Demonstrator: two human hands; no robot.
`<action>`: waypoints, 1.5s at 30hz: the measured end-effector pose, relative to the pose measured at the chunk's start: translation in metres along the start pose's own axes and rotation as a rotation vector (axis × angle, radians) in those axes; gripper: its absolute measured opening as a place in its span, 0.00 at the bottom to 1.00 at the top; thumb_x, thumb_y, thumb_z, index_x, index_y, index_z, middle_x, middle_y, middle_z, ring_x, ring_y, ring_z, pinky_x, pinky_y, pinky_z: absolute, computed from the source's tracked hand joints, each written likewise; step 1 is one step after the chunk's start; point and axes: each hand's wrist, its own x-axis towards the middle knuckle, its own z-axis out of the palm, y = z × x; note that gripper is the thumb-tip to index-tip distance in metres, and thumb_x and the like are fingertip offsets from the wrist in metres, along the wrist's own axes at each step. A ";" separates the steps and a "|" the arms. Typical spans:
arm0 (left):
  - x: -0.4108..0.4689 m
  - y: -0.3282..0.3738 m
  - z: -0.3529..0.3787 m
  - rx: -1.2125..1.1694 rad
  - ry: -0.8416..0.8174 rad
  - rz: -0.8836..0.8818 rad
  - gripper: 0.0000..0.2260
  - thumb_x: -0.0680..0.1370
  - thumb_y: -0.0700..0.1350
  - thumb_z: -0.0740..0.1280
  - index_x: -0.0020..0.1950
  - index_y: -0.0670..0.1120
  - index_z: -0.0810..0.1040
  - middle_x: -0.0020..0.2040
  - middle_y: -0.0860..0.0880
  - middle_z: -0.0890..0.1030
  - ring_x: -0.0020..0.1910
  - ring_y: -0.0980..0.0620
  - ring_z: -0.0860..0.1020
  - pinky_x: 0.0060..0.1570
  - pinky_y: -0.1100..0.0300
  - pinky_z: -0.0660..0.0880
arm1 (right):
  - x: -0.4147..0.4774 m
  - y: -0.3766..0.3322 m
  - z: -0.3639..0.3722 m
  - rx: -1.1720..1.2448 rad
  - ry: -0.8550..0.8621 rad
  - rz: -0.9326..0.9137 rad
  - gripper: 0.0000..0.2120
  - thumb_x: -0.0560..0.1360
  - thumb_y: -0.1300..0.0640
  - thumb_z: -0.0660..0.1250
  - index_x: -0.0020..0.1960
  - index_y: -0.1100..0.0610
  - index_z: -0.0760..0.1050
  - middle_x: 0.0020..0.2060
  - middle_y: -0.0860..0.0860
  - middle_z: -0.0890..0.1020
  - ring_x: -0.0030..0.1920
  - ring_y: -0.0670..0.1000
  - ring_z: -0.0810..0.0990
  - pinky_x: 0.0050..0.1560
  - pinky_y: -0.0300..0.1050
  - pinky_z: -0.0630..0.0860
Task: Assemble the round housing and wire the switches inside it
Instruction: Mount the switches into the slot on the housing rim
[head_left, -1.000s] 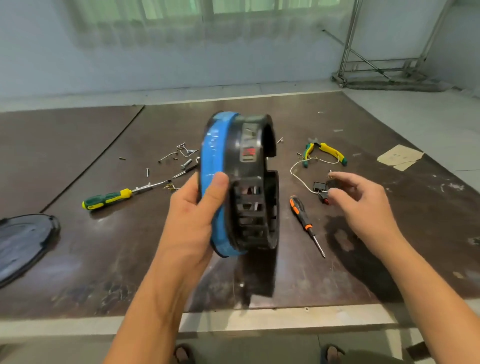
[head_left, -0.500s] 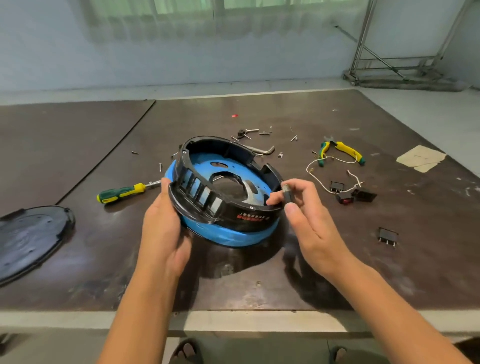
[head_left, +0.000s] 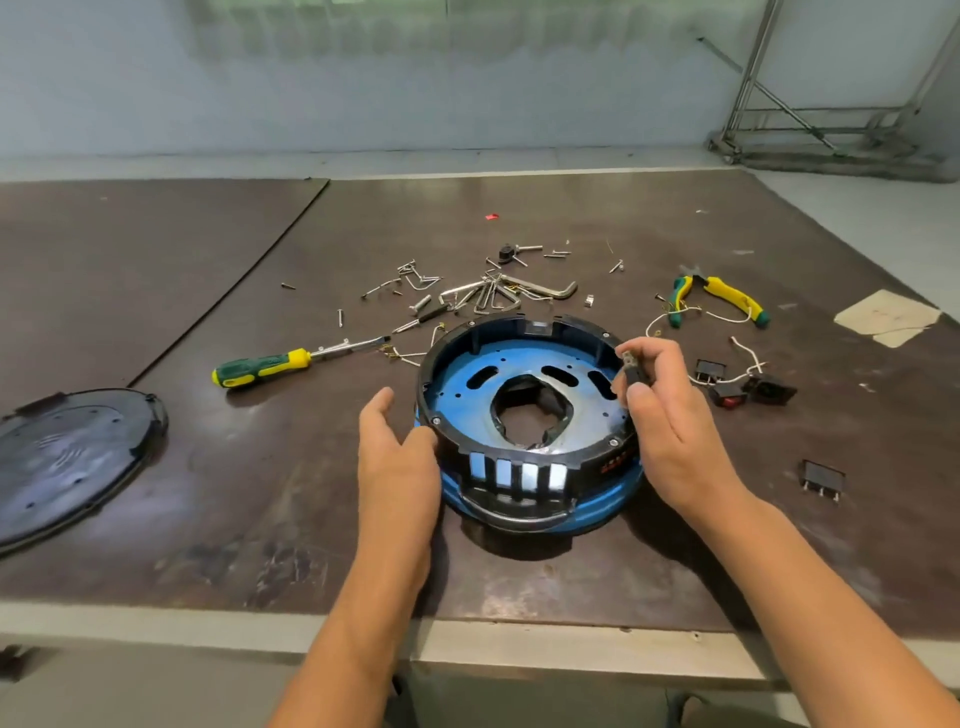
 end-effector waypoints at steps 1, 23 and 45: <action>-0.001 0.001 0.000 0.066 -0.023 0.082 0.28 0.76 0.37 0.61 0.71 0.61 0.67 0.62 0.63 0.70 0.52 0.75 0.73 0.50 0.62 0.73 | 0.000 0.000 -0.001 0.001 -0.006 0.008 0.16 0.77 0.49 0.51 0.63 0.50 0.67 0.37 0.52 0.75 0.37 0.50 0.74 0.41 0.55 0.72; -0.010 0.006 0.013 0.805 -0.408 0.973 0.15 0.79 0.61 0.58 0.57 0.59 0.80 0.43 0.64 0.81 0.44 0.64 0.75 0.51 0.67 0.69 | 0.006 0.000 -0.040 1.202 0.024 0.324 0.24 0.83 0.47 0.57 0.60 0.67 0.78 0.33 0.54 0.74 0.43 0.55 0.79 0.69 0.53 0.71; -0.045 -0.001 0.062 0.920 -0.139 1.002 0.14 0.79 0.59 0.62 0.50 0.53 0.84 0.33 0.55 0.81 0.31 0.53 0.78 0.30 0.55 0.76 | -0.019 0.020 -0.058 0.642 -0.170 0.199 0.20 0.72 0.58 0.74 0.64 0.53 0.79 0.46 0.49 0.82 0.45 0.49 0.80 0.48 0.43 0.78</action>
